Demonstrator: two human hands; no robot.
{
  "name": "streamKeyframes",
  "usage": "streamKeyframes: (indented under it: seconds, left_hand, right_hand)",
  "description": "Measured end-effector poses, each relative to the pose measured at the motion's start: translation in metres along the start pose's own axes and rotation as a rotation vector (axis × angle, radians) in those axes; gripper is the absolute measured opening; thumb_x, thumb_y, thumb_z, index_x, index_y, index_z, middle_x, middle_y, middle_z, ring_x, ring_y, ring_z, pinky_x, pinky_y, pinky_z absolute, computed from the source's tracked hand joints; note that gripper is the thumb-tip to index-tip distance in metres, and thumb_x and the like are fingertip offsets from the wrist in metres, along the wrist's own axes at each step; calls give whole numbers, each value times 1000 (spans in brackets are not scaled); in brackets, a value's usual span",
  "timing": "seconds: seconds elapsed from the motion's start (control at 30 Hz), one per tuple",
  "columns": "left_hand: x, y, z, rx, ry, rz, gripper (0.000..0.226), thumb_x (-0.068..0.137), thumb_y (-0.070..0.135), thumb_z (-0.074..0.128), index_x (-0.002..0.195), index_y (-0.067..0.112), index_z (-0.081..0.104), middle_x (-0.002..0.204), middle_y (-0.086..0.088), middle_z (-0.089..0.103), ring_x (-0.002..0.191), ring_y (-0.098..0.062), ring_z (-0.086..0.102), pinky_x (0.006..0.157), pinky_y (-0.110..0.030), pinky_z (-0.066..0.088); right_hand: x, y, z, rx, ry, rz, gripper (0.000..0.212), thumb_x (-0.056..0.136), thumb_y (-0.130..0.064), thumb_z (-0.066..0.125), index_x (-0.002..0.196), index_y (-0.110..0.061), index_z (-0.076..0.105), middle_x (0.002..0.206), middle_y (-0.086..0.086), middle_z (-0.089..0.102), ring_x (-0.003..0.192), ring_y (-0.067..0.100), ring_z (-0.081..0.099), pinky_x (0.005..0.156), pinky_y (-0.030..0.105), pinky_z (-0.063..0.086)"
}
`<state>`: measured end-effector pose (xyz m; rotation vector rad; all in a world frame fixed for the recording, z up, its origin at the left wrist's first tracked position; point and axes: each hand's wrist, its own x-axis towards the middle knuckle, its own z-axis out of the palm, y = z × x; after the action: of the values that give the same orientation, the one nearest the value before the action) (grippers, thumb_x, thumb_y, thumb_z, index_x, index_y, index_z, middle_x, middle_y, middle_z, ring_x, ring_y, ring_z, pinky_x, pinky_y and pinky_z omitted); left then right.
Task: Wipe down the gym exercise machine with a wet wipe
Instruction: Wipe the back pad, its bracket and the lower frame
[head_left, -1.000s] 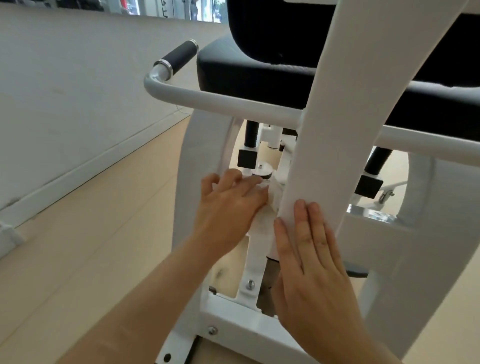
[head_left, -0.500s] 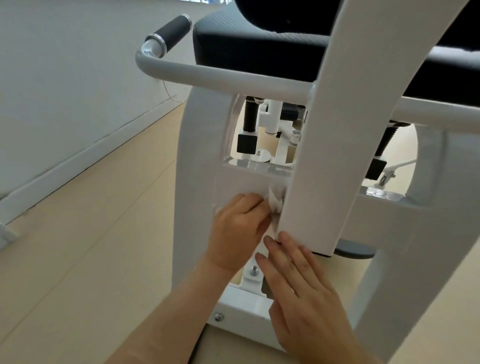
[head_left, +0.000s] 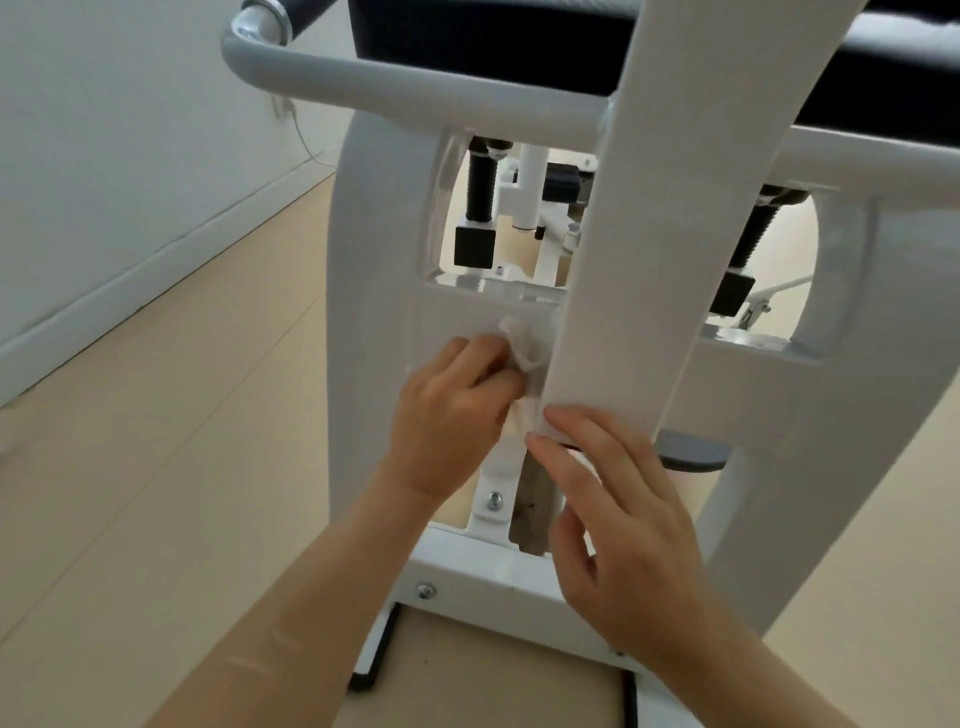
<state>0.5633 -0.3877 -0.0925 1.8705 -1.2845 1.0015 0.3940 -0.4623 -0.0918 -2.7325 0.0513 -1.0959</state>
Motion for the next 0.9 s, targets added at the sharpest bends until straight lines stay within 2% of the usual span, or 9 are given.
streamKeyframes:
  seconds: [0.13,0.3,0.37,0.47,0.53,0.6,0.67,0.77,0.9]
  left_hand:
    - [-63,-8,13,-103,15,-249,11,78,0,68,77,9,75,85,-3,66,70,-21,60,60,-29,50]
    - [-110,12,51,-340,-140,-686,21,86,3,65,103,14,70,92,4,65,72,-4,55,71,-25,53]
    - [-101,11,69,-376,-138,-747,18,87,5,63,101,16,69,90,5,64,71,-5,54,71,-26,51]
    - [-88,15,89,-402,-18,-808,11,79,2,68,86,11,67,83,2,62,66,-12,55,64,-32,49]
    - [-82,26,89,-453,93,-802,8,78,1,67,83,7,67,85,-1,64,70,-12,58,67,-29,52]
    - [-70,34,84,-486,191,-698,10,79,3,60,83,6,69,89,-2,68,77,-11,60,74,-18,50]
    - [-57,30,84,-492,229,-618,11,80,5,60,82,7,70,89,-1,69,81,-11,61,78,-11,45]
    - [-65,17,93,-428,181,-468,9,84,4,64,87,6,73,93,-4,69,85,-14,62,79,-17,48]
    - [-118,2,105,-453,-64,-480,15,85,15,62,89,11,75,92,-2,70,76,-17,64,70,-24,51]
  right_hand:
    - [-43,-3,21,120,-138,80,48,77,2,48,121,-6,65,132,7,58,118,23,56,90,37,51]
    - [-64,2,54,196,-324,429,59,84,-2,50,139,-23,51,145,-22,35,132,-6,33,110,21,36]
    - [-62,7,66,172,-377,482,65,86,-1,52,145,-26,43,148,-25,26,133,-9,23,111,18,28]
    - [-48,19,84,195,-330,474,60,84,1,52,137,-27,49,148,-15,39,131,1,39,106,20,36]
    - [-33,23,91,304,-217,579,52,81,2,48,117,-33,56,129,-14,54,111,3,54,90,32,54]
    - [-16,27,95,431,-72,700,53,77,5,41,96,-43,54,106,-11,60,91,8,61,72,38,57]
    - [-6,32,100,451,9,708,54,78,12,39,86,-39,55,93,-14,61,84,16,62,70,39,57]
    - [-6,40,111,356,4,642,48,77,9,42,92,-35,53,96,-27,55,90,19,59,75,43,54]
    - [-26,55,138,244,-245,730,39,79,5,48,105,-22,60,115,-10,51,88,2,56,72,31,55]
